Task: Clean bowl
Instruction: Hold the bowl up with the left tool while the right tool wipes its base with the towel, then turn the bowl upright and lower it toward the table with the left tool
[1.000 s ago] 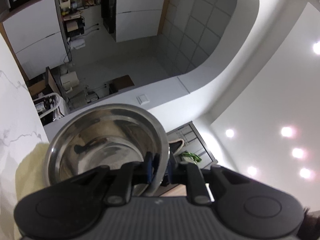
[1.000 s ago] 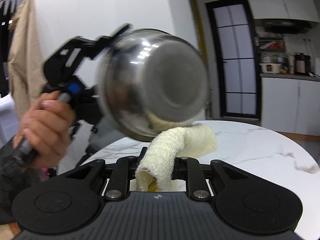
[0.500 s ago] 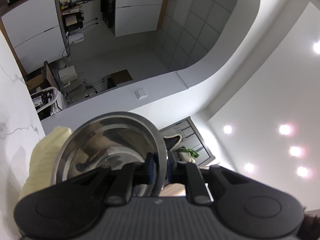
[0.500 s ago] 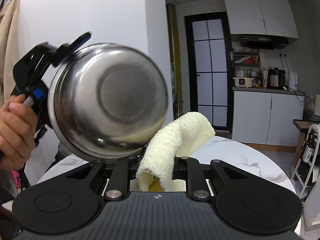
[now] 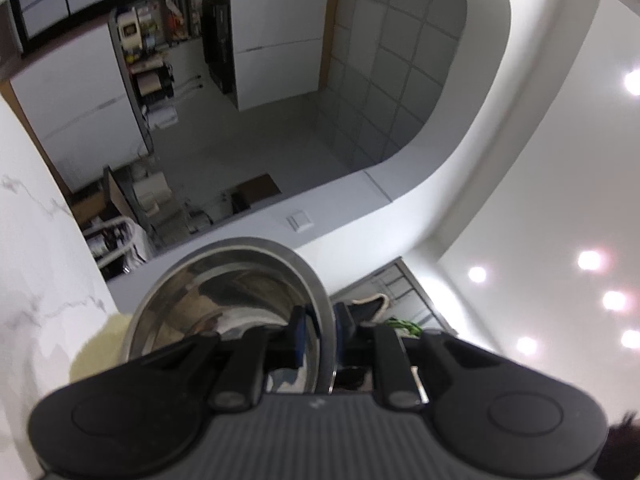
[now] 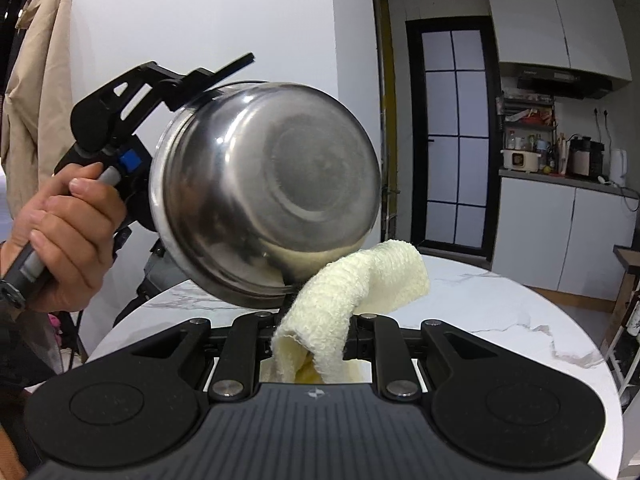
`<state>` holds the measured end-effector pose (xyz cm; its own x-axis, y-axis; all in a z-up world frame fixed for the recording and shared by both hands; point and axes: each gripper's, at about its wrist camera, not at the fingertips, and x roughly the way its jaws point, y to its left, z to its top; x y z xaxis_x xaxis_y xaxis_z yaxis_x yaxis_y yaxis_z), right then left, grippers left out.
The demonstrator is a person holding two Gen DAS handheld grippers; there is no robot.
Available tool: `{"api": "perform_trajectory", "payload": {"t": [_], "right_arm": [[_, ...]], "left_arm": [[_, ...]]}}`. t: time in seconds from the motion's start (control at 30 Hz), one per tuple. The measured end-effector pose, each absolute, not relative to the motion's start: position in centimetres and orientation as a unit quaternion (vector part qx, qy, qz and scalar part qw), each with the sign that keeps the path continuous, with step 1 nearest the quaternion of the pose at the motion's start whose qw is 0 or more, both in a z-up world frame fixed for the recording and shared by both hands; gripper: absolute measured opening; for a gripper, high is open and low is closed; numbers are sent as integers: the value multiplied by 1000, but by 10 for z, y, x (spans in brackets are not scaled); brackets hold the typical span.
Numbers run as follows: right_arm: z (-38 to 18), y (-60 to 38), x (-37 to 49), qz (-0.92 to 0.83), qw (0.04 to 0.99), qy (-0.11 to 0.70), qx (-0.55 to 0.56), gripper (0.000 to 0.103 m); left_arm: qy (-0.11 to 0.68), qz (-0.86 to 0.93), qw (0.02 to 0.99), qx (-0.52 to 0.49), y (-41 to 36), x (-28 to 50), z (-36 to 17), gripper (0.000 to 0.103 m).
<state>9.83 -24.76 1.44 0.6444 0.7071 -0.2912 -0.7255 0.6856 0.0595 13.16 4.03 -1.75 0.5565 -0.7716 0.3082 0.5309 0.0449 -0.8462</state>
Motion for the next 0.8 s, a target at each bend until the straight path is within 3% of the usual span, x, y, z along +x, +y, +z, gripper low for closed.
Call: {"api": "perform_trajectory", "payload": {"t": [0.37,0.8], "right_arm": [[18,-239,91,444,884,141,-27,20],[22,-241,74,496,862,108,-15,20]], "left_arm": [[132,-409,774,-465,35,132,-9,12],[161,-422,760,-467,16,141,-15,15]]}}
